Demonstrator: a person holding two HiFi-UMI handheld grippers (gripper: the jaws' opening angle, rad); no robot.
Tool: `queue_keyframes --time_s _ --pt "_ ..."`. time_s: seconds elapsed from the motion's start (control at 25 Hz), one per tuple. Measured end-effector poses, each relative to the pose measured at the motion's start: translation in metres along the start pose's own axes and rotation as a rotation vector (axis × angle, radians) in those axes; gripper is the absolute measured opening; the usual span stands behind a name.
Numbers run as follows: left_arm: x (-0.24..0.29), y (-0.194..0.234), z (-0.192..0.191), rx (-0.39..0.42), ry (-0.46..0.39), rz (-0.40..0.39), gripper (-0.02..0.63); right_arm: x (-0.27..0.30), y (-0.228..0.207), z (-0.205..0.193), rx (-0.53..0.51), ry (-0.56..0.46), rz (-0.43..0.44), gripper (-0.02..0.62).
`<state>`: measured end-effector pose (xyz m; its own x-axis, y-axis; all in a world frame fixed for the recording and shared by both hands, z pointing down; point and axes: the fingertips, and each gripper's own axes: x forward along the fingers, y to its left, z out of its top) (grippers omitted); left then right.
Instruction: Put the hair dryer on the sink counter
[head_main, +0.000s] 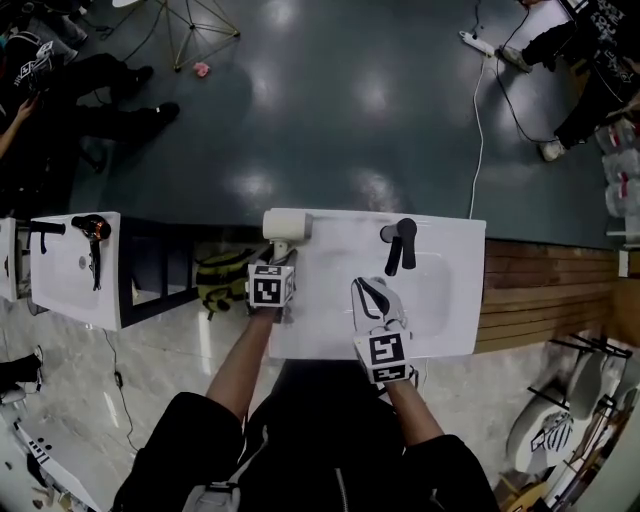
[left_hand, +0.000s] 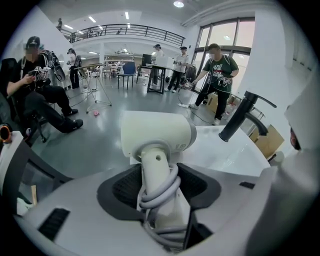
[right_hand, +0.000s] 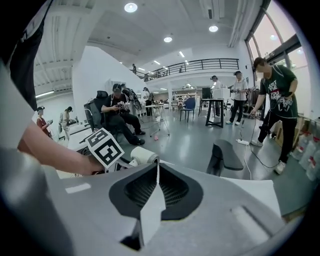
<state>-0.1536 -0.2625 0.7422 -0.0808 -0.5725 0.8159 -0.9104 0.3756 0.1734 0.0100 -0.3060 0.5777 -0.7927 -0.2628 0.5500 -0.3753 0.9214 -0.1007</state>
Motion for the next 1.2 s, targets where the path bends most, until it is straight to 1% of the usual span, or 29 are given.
queue_keyframes --time_s 0.2,0.32,0.4,0.6,0.64,0.8,0.92,1.04,1.2 --pt "-0.013 -0.001 0.003 0.003 -0.023 0.008 0.206 -0.009 0.005 0.005 -0.008 -0.007 -0.005 0.006" --pt "-0.027 -0.001 0.007 -0.01 -0.054 0.019 0.206 -0.017 0.002 0.012 -0.019 -0.03 -0.048 0.008" --pt "-0.036 -0.004 0.011 -0.015 -0.075 0.025 0.206 -0.021 -0.001 0.015 -0.022 -0.049 -0.063 0.008" --pt "-0.062 -0.015 0.021 -0.019 -0.142 0.019 0.199 -0.027 0.003 0.023 -0.029 -0.075 -0.033 0.008" --pt "-0.069 -0.018 0.023 -0.015 -0.158 0.017 0.192 -0.029 0.004 0.025 -0.032 -0.082 -0.029 0.008" --pt "-0.095 -0.032 0.035 0.002 -0.227 0.011 0.089 -0.039 0.005 0.035 -0.042 -0.121 -0.018 0.008" --pt "-0.115 -0.046 0.042 0.012 -0.281 -0.008 0.037 -0.047 0.007 0.036 -0.057 -0.141 -0.008 0.008" --pt "-0.136 -0.06 0.048 0.039 -0.325 -0.014 0.017 -0.057 0.012 0.036 -0.063 -0.157 -0.006 0.007" --pt "-0.163 -0.079 0.054 0.078 -0.381 -0.019 0.012 -0.07 0.016 0.037 -0.061 -0.179 0.004 0.006"
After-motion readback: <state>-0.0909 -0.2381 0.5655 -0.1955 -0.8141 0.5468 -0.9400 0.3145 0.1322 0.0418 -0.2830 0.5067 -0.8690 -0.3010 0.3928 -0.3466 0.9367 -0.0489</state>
